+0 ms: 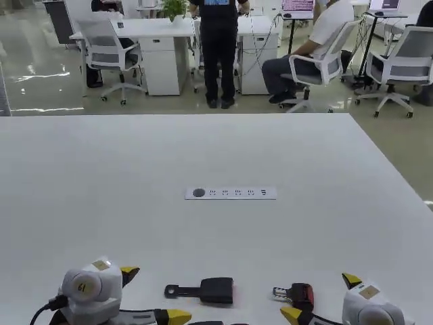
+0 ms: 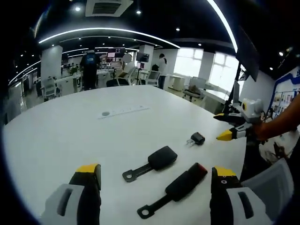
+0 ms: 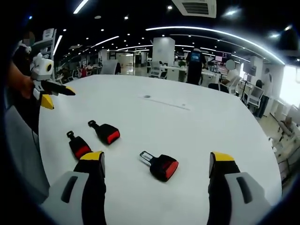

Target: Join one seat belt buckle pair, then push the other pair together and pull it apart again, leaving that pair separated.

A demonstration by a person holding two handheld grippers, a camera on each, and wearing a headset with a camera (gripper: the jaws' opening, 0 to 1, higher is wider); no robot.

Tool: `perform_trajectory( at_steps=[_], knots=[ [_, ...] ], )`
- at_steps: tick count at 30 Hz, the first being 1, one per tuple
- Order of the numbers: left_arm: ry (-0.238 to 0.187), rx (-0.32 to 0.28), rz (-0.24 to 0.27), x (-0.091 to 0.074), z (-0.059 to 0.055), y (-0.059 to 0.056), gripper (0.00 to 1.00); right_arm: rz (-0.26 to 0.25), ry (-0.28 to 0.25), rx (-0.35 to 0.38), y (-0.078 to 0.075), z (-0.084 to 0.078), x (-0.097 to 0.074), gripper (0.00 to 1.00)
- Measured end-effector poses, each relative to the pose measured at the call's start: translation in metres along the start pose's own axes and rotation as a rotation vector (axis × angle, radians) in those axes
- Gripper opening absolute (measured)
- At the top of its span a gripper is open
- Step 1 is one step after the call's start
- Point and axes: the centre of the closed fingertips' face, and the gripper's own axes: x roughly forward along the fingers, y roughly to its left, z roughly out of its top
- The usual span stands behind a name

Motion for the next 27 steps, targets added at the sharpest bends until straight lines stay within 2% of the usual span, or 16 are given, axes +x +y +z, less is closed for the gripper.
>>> perform_trajectory(
  at_steps=[4, 8, 11, 13, 19, 23, 25, 27],
  knots=[
    [-0.026, -0.007, 0.008, -0.021, -0.002, -0.007, 1.00, -0.005, -0.009, 0.007, 0.008, 0.002, -0.010, 0.92],
    [-0.028, -0.005, 0.016, -0.037, -0.013, -0.003, 1.00, -0.003, -0.014, 0.008, 0.015, 0.000, -0.016, 0.93],
    [-0.037, 0.008, 0.017, -0.045, -0.014, -0.005, 1.00, -0.007, -0.018, 0.015, 0.020, -0.003, -0.022, 0.93],
    [-0.052, 0.016, 0.019, -0.051, -0.014, -0.004, 1.00, -0.008, -0.024, 0.017, 0.030, -0.003, -0.031, 0.93],
    [-0.072, -0.005, 0.034, -0.061, -0.019, 0.003, 1.00, -0.004, -0.030, 0.011, 0.036, -0.005, -0.042, 0.94],
    [-0.081, -0.002, 0.036, -0.066, -0.018, 0.000, 1.00, -0.017, -0.031, 0.013, 0.036, -0.006, -0.051, 0.95],
    [-0.107, 0.020, 0.030, -0.069, -0.012, -0.004, 1.00, -0.020, -0.035, 0.016, 0.036, -0.005, -0.053, 0.95],
    [-0.106, 0.015, 0.033, -0.071, -0.012, -0.005, 1.00, -0.024, -0.038, 0.015, 0.038, -0.005, -0.057, 0.95]
  ],
)
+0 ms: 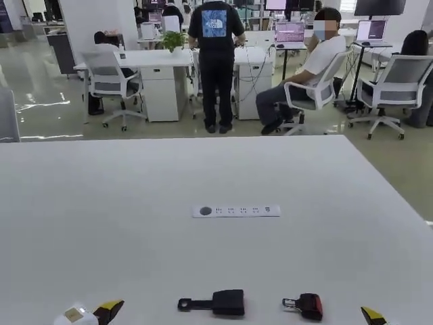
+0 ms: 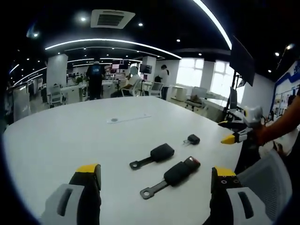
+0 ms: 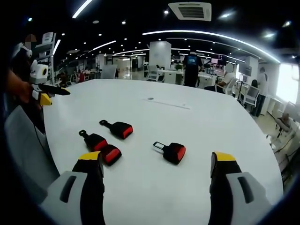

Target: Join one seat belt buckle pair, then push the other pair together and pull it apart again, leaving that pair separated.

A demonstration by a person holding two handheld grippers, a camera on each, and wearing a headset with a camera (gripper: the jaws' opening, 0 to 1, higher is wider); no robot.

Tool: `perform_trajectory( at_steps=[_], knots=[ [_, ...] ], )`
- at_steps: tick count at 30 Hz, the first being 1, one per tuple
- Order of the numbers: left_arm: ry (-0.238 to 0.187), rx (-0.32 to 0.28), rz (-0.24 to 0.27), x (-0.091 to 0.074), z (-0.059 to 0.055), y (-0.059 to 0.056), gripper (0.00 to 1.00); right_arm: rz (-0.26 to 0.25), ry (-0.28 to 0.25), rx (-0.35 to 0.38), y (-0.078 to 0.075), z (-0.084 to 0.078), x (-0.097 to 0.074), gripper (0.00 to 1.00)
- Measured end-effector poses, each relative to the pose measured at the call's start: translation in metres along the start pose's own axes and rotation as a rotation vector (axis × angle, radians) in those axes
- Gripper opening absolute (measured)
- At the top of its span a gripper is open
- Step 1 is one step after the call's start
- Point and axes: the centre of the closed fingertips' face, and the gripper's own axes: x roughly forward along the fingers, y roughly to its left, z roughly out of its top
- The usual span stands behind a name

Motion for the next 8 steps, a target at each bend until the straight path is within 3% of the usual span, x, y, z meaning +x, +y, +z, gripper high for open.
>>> perform_trajectory(
  at_steps=[8],
  knots=[
    [-0.006, -0.014, 0.000, 0.0001, -0.0039, -0.0028, 1.00, -0.006, 0.007, 0.020, 0.0044, -0.0097, -0.0070, 0.97]
  ],
)
